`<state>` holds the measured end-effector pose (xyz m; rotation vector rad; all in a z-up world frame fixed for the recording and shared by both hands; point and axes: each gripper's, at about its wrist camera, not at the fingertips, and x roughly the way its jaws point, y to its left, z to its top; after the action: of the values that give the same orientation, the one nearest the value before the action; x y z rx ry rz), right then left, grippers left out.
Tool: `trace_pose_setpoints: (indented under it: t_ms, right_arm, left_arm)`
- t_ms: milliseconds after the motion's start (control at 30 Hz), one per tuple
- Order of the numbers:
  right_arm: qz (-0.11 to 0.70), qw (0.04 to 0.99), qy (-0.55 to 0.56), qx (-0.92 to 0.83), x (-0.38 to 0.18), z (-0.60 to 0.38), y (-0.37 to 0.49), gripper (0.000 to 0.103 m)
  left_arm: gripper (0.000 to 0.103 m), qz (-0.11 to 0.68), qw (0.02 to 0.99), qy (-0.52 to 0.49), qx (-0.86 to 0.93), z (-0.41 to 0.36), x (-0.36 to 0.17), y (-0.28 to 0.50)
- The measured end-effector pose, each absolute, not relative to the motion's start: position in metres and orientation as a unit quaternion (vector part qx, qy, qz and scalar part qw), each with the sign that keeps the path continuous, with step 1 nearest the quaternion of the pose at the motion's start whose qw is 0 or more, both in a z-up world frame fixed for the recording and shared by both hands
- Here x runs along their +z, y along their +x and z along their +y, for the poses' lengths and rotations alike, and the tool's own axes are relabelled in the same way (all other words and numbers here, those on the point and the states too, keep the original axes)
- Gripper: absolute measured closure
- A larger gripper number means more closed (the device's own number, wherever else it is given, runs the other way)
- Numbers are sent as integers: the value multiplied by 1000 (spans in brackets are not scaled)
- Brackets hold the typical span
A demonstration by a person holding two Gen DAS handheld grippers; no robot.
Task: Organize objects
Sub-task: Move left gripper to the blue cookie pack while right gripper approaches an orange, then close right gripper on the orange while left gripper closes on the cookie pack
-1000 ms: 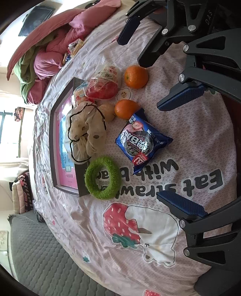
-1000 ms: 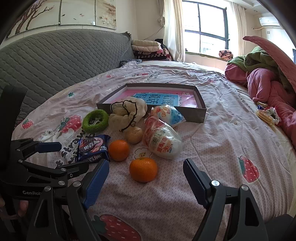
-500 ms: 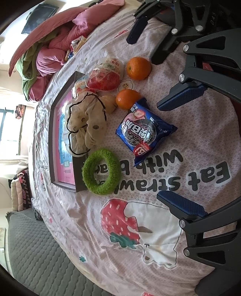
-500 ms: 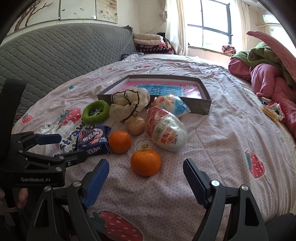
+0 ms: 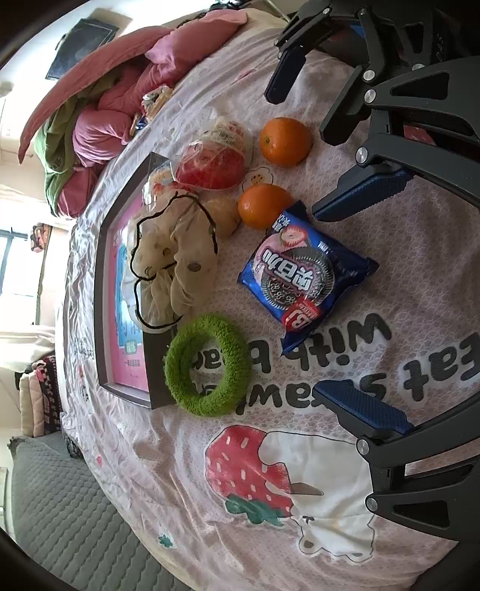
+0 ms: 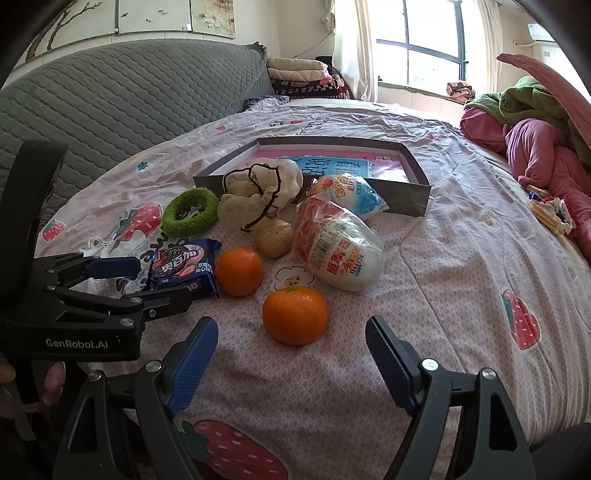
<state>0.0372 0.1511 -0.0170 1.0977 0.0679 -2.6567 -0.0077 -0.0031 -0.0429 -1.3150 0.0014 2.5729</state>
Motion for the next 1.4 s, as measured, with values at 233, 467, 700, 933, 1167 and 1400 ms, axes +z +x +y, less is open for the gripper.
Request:
trace_pose_setpoints:
  t_ms: [233,467,700,933,1167,1400]
  right_arm:
    - [13,128,384,-914,-22,153,32,21]
    - [6,127,393,-911,-27,152,25,30]
    - [0,129,394,-910,-30,152,21,37]
    - [6,129,391,-911,-34,150,18,43]
    - [17,134,386,-912,-36,144,14,55]
    - [12,137,384,-913,-38,147,12,63]
  left_arm:
    - [15,-18,144,-458,877,-7,-46,-20]
    - [15,-18,164,-457,874,-7,-50,-30]
    - [15,-21,171,-452,875,-2,-54,-35]
    - [16,-26,181,-446,876,2,-56,-34]
    - [19,-47,197,-446,872,1,-56,-37]
    - [31,-53,210,-437,873,2,-56,-36]
